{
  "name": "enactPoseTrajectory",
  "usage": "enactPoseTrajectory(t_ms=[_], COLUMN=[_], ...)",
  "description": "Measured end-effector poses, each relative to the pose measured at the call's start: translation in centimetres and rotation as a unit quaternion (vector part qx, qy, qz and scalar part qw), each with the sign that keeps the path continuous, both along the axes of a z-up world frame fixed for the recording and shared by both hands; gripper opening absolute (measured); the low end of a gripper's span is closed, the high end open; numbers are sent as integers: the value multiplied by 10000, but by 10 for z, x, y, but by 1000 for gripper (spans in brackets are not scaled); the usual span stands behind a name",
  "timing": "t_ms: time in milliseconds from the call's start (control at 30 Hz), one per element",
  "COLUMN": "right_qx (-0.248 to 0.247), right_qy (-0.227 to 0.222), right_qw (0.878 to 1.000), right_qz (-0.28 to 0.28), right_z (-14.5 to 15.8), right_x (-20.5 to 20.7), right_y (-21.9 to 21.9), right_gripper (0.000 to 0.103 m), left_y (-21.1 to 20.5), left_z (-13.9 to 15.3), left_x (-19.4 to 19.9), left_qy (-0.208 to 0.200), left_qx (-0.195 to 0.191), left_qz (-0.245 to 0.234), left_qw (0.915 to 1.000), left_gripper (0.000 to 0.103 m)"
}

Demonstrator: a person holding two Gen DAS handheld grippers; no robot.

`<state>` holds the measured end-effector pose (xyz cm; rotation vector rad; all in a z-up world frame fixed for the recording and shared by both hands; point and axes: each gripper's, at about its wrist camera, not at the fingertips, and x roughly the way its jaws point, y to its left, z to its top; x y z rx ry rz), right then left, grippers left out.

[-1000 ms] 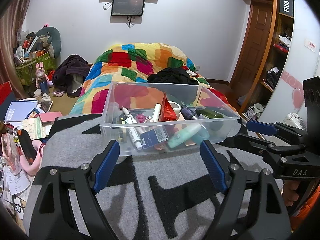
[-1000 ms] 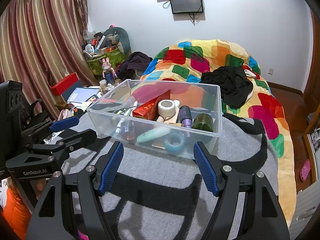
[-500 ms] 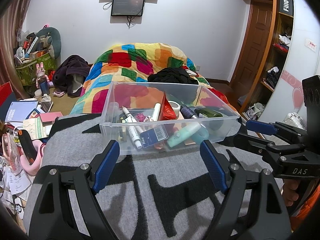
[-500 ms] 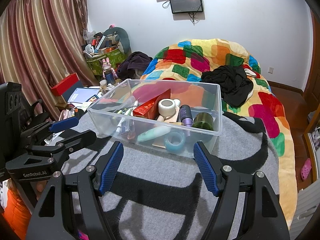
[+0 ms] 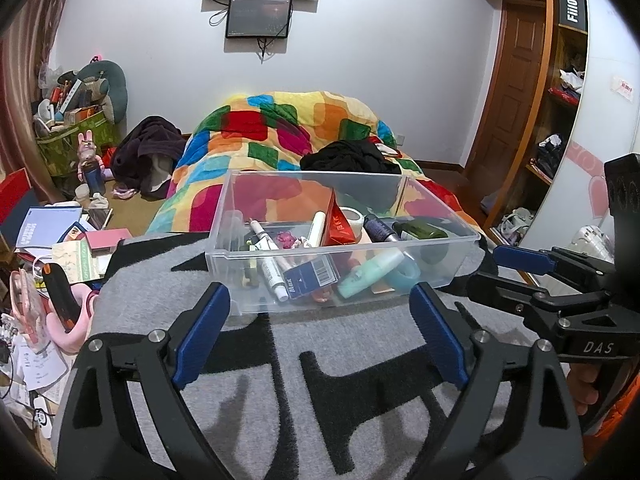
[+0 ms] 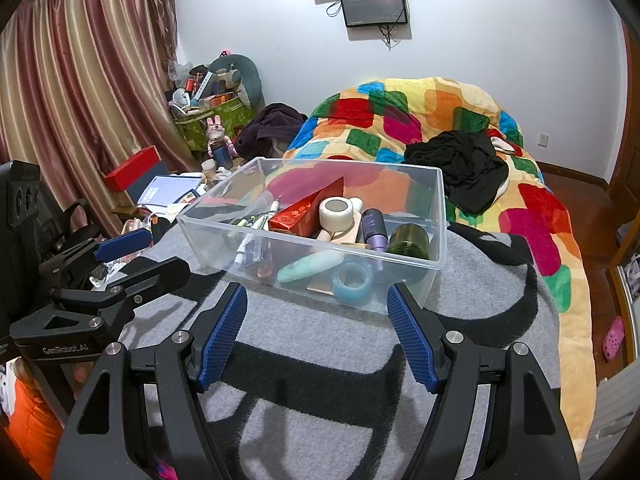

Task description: Organize objects

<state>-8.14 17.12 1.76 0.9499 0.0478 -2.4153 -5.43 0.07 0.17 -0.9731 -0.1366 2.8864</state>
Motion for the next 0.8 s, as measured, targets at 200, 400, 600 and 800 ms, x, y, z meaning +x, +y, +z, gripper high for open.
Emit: enactPoseTrajectory(t_ms=[200,400,600,800], right_qx=[-8,-8,-15,-19], right_qy=[-4,-6,-12,-17], right_qw=[10000,10000,10000,10000], right_qz=[-5,-4,-4,-7], right_z=[0,0,0,-1], right_x=[0,0,1,1], right_y=[1,1,1,1], right_gripper=[69,69,69,69], left_y=[-2,-3,-2,-2], left_z=[-2,-3,-3,-3], left_x=[-2,-3,-4,-3], left_qy=[-106,-162,-207,-153], left_qx=[40,39,64,47], left_qz=[67,143,117,144], left_qw=[9999,9998,9997,9998], left_gripper=[94,94,94,94])
